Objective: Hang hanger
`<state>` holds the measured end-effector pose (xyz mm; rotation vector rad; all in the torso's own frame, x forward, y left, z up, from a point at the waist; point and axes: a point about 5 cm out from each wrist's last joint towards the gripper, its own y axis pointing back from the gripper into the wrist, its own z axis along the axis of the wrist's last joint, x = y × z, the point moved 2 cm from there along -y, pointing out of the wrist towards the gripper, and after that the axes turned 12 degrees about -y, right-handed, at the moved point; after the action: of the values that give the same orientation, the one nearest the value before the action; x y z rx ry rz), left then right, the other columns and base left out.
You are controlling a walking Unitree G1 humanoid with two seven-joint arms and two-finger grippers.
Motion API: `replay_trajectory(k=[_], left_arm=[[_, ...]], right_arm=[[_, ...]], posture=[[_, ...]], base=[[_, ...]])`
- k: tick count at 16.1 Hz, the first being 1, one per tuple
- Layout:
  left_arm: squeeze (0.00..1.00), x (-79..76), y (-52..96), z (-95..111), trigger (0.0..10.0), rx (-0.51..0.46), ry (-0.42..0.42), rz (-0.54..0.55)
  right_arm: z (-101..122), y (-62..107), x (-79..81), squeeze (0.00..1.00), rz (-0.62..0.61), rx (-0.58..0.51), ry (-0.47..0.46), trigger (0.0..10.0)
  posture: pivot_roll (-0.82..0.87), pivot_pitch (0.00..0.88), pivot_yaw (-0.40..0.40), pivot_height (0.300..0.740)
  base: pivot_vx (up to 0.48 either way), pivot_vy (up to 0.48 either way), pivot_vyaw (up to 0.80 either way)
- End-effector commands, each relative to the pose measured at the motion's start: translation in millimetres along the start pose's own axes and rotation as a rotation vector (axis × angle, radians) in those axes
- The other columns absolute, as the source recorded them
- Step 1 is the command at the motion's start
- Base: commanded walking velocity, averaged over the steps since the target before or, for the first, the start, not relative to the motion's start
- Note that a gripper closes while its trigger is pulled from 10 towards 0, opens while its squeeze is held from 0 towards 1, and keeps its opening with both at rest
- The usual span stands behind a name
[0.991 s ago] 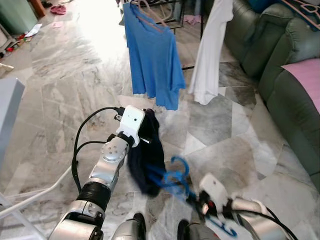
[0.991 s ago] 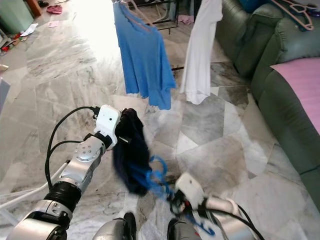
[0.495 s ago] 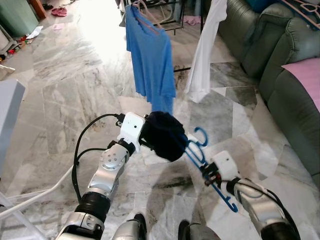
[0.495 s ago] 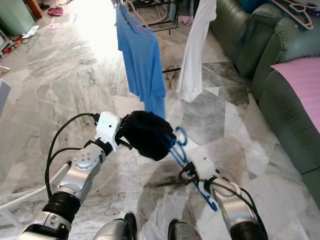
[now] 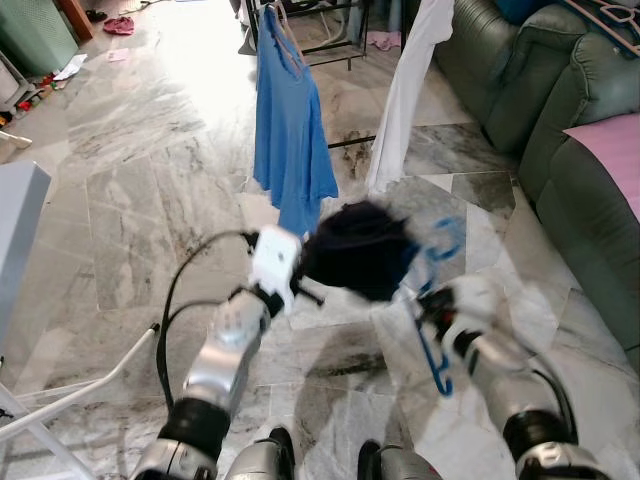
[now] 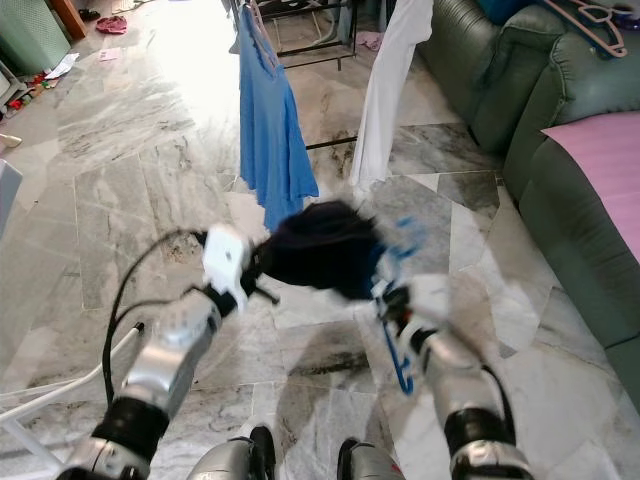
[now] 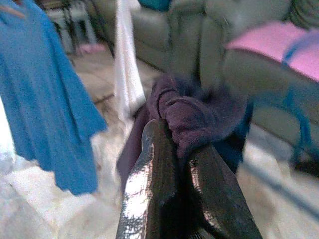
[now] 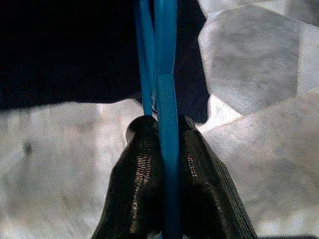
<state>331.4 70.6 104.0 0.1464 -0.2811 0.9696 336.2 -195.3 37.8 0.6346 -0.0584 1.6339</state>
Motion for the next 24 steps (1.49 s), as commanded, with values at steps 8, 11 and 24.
replay_trajectory(k=[8, 11, 24], left_arm=[[0.00, -26.3, 30.1, -76, 10.0, 0.283, -0.111, -0.077], [0.00, -29.1, 30.4, -81, 10.0, 0.303, -0.174, -0.081], [0.00, -53.2, 14.1, -63, 10.0, 0.173, -0.153, -0.178]], right_arm=[[52, 15.1, 59.7, 0.00, 0.374, -0.167, -0.260, 10.0], [57, 23.3, 86.5, 0.00, 0.505, -0.134, -0.340, 10.0], [81, 4.9, 89.3, 0.00, 0.179, -0.358, -0.103, 10.0]], posture=[[-0.13, 0.199, 0.076, 0.740], [-0.14, 0.197, 0.073, 0.740], [-0.14, 0.201, 0.064, 0.740]], base=[[0.000, 0.000, 0.00], [0.000, 0.000, 0.00], [0.000, 0.000, 0.00]])
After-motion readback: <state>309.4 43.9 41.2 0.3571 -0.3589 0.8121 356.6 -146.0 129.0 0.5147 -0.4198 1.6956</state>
